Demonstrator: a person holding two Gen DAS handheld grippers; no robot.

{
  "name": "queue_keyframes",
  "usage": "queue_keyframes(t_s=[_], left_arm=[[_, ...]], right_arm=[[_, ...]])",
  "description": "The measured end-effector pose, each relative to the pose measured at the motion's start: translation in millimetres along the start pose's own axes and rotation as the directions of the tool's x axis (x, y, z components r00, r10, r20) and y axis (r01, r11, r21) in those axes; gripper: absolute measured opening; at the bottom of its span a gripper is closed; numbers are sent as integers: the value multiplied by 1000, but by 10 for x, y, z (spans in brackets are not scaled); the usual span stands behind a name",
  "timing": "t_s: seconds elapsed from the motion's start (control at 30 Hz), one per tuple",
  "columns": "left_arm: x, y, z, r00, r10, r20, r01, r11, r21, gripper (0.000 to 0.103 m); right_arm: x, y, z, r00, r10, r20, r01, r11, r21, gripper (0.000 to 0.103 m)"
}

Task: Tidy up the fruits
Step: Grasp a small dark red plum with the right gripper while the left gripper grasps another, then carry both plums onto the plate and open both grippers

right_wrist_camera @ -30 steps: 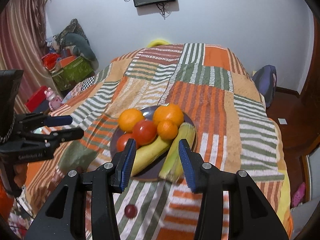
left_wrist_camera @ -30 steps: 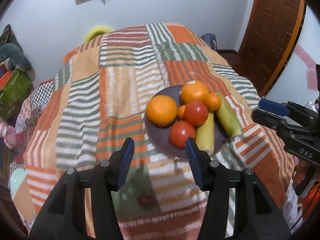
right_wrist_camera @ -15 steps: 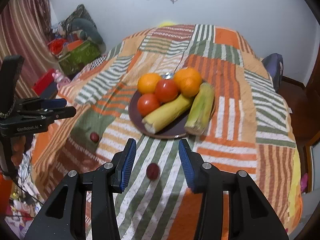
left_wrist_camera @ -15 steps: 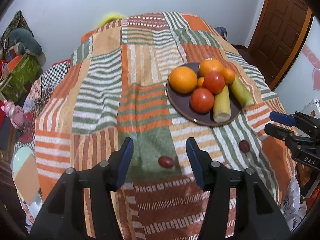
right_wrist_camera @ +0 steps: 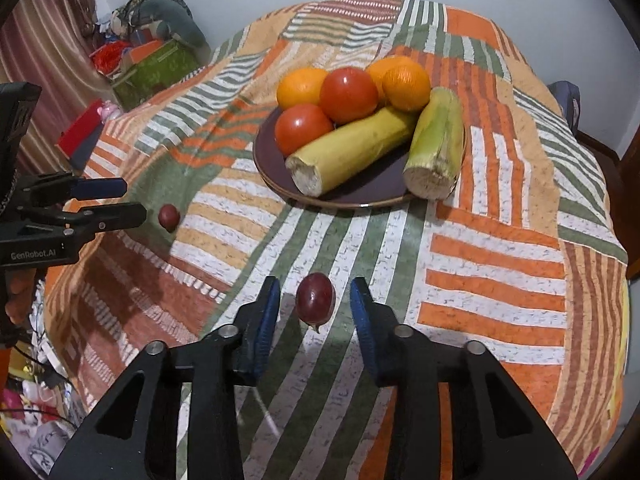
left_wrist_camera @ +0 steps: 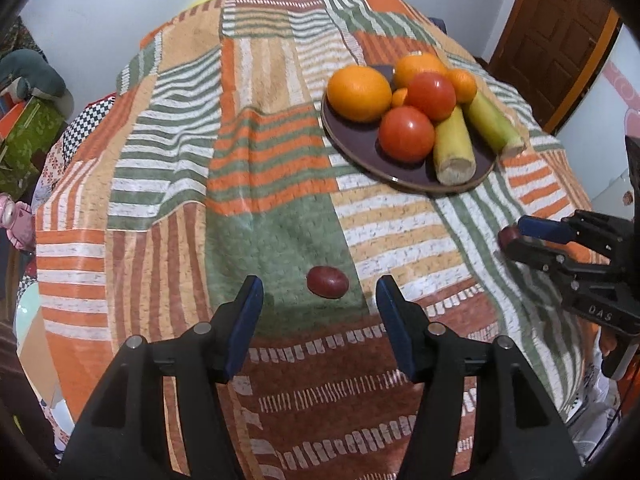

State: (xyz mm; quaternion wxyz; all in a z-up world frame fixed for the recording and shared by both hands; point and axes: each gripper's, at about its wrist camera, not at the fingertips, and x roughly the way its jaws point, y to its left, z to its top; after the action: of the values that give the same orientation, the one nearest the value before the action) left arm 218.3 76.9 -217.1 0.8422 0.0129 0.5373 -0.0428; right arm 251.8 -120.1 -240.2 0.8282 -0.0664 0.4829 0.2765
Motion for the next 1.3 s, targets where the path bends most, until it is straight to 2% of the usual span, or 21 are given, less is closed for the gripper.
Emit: queue_keyframes(t_s=[0.17, 0.33, 0.67, 0.93, 1.3], left_arm=[[143, 0, -22, 999, -33, -39, 33, 999, 1, 59], [245, -11, -43, 998, -37, -58, 37, 999, 10, 58], [337, -17, -1, 998, -35, -56, 36, 999, 22, 29], [325, 32, 10, 998, -45, -51, 46, 999, 10, 27], [119, -78, 221, 999, -53, 10, 53, 998, 41, 27]], right_arm=[[59, 9, -25, 1000, 9, -8, -9, 1000, -8, 20], [22, -27, -11, 999, 32, -2, -32, 999, -3, 18], [-72, -79, 20, 999, 39, 34, -40, 999, 11, 18], [-62, -89, 53, 998, 45, 37, -46, 999, 2, 18], [-192, -171, 209, 995, 36, 95, -36, 999, 3, 18]])
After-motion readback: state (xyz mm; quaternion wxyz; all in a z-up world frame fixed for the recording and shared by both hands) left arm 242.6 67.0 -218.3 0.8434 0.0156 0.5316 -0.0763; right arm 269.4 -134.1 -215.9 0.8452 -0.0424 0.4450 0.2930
